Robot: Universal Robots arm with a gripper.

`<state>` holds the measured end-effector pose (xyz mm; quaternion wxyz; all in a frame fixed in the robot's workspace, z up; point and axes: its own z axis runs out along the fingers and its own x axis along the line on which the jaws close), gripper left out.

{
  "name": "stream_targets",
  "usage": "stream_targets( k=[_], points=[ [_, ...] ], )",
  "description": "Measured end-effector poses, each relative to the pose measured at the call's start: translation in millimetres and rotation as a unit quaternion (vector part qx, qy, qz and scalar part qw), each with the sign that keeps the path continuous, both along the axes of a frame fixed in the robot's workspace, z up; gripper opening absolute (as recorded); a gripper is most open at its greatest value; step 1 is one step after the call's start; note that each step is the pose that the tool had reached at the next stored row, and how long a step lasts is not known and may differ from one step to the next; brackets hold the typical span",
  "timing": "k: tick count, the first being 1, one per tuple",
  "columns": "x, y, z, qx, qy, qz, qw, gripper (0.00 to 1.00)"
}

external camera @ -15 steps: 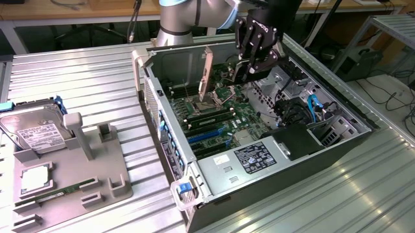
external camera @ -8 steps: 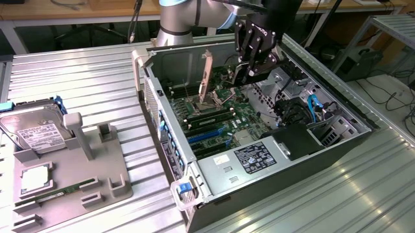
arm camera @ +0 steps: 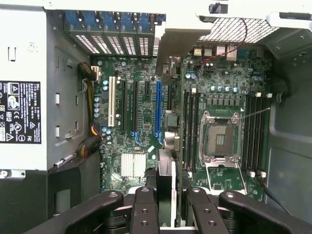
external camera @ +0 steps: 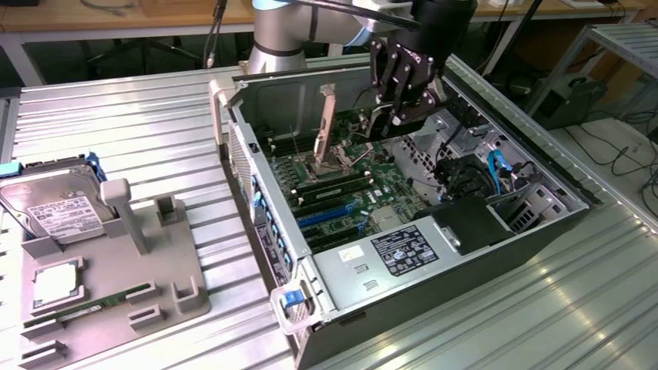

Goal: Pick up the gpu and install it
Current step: 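Insert the gpu into the slot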

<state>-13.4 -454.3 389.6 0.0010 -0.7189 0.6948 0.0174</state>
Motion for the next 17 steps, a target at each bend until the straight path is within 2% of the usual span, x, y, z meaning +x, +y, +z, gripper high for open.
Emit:
stream_targets(
  k=[9, 17],
  points=[
    [-3.6, 0.0, -4.7, 0.0000, 0.0000, 0.000, 1.0000, 0.28],
    [-14.3, 0.2, -8.3, 0.0000, -0.0009, -0.001, 1.0000, 0.28]
  ],
)
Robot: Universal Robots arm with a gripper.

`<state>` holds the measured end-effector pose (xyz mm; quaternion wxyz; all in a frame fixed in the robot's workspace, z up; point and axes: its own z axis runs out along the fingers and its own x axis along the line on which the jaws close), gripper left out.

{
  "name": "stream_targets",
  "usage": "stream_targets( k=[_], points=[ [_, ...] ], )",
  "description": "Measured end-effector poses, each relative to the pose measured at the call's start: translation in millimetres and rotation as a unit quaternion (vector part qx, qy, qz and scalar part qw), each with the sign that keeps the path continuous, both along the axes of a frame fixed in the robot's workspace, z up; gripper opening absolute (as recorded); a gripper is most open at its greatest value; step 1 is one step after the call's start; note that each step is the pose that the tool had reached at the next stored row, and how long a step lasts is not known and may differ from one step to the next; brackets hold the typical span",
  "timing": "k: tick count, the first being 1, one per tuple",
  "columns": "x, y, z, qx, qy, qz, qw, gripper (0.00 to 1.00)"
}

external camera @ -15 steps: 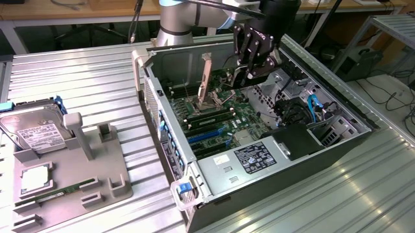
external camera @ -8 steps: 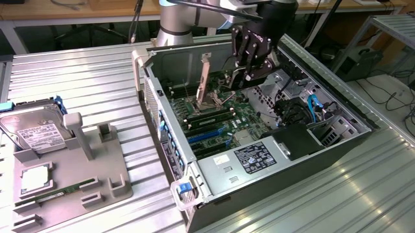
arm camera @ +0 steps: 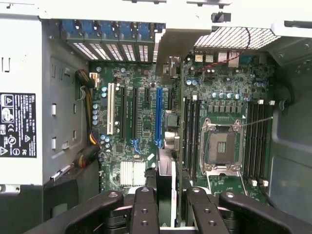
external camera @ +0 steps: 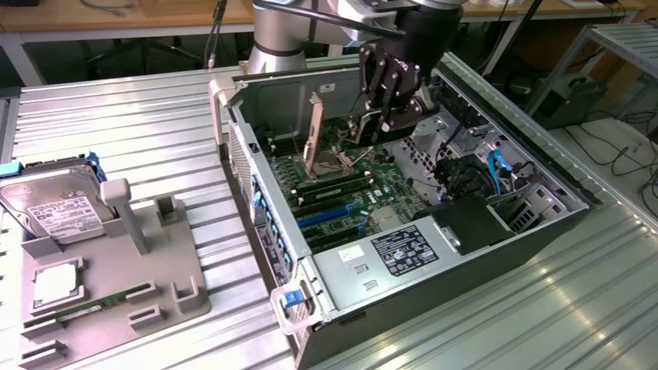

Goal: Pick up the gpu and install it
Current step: 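Insert the gpu into the slot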

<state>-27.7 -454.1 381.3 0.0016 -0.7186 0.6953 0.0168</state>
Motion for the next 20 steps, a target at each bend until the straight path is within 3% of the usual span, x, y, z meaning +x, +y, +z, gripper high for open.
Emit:
stream_targets(
  k=[5, 6, 9, 11, 20],
  points=[
    [-0.8, -0.1, -4.9, 0.0006, -0.0001, -0.003, 1.0000, 0.28],
    [-1.0, -0.2, -5.3, 0.0019, 0.0000, -0.003, 1.0000, 0.28],
    [-1.1, -0.1, -6.5, 0.0092, 0.0000, -0.007, 0.9999, 0.28],
    [-1.1, -0.1, -7.9, 0.0121, -0.0001, -0.008, 0.9999, 0.28],
    [-2.1, -3.4, -18.0, 0.0120, -0.0007, -0.009, 0.9999, 0.28]
  ],
)
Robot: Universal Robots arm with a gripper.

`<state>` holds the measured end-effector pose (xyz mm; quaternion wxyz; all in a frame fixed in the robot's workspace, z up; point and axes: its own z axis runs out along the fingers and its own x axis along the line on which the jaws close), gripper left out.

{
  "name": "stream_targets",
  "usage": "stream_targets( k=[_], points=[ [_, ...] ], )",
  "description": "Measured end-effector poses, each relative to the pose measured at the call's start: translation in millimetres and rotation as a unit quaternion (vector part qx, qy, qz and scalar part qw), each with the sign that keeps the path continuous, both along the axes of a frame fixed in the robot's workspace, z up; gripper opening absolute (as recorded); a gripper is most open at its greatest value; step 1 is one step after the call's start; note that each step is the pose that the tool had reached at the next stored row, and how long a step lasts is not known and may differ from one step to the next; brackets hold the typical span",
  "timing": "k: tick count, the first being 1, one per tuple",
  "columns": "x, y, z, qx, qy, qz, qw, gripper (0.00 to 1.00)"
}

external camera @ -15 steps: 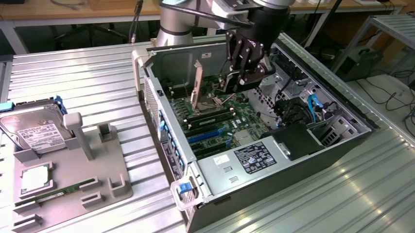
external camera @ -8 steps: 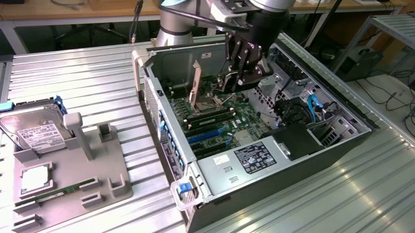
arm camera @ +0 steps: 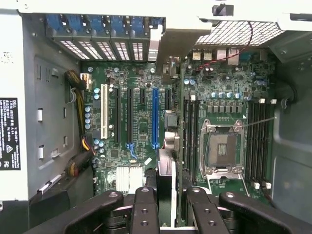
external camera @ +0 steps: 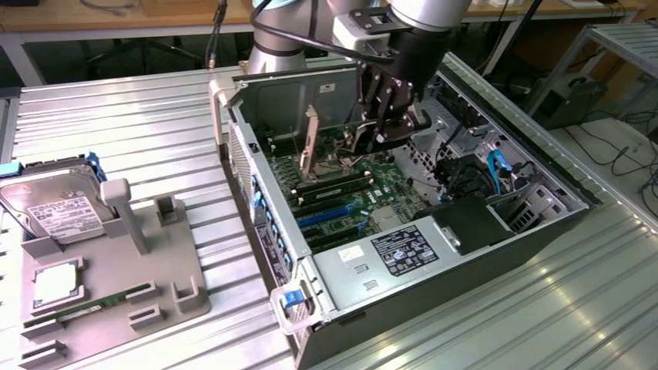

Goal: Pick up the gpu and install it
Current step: 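Insert the gpu into the slot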

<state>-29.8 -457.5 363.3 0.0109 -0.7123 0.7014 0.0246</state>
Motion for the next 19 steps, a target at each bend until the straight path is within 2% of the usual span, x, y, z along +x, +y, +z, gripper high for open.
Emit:
stream_targets(
  k=[7, 11, 16, 19],
  points=[
    [-2.6, -0.7, -3.7, 0.0002, 0.0000, -0.001, 1.0000, 0.28],
    [-2.8, -5.0, -7.0, 0.0001, 0.0000, -0.001, 1.0000, 0.28],
    [-5.5, -6.2, -9.7, 0.0005, 0.0000, -0.001, 1.0000, 0.28],
    [-6.0, -10.6, -12.4, 0.0007, 0.0000, -0.001, 1.0000, 0.28]
  ],
)
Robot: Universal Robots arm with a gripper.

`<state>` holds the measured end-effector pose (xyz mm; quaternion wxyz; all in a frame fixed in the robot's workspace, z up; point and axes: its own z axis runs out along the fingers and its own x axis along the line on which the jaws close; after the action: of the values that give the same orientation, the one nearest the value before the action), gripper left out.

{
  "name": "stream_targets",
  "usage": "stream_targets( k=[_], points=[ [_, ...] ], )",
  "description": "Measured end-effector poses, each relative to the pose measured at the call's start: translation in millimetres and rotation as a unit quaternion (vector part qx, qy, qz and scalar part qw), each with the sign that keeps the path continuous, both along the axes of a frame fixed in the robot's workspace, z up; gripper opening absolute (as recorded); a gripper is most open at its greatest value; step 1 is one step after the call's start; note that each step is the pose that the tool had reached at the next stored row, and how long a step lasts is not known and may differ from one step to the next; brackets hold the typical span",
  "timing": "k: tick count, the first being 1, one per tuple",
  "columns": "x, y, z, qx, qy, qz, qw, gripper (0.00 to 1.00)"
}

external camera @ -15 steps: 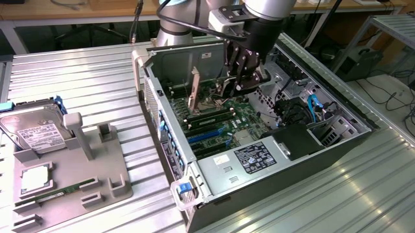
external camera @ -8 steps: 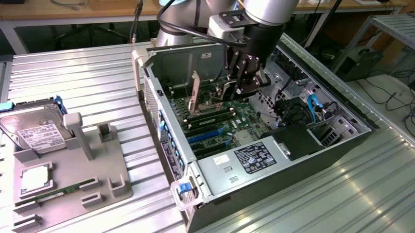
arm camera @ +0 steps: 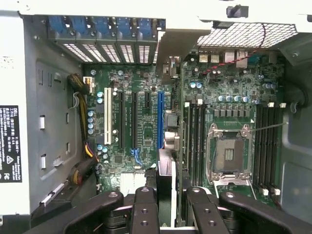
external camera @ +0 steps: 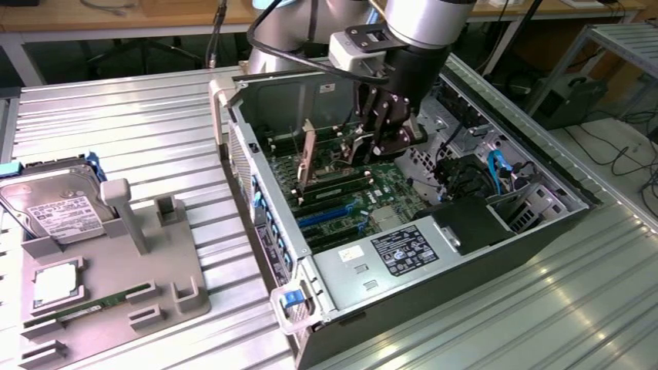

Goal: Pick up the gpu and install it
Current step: 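Insert the gpu into the slot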

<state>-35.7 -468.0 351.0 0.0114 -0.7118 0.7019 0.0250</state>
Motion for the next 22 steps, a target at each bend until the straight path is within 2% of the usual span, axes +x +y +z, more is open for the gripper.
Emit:
stream_targets(
  k=[9, 22],
  points=[
    [-3.1, -0.8, -7.9, -0.0001, 0.0000, -0.010, 1.0000, 0.28],
    [-8.0, -1.9, -20.4, 0.0000, 0.0000, -0.010, 0.9999, 0.28]
  ],
)
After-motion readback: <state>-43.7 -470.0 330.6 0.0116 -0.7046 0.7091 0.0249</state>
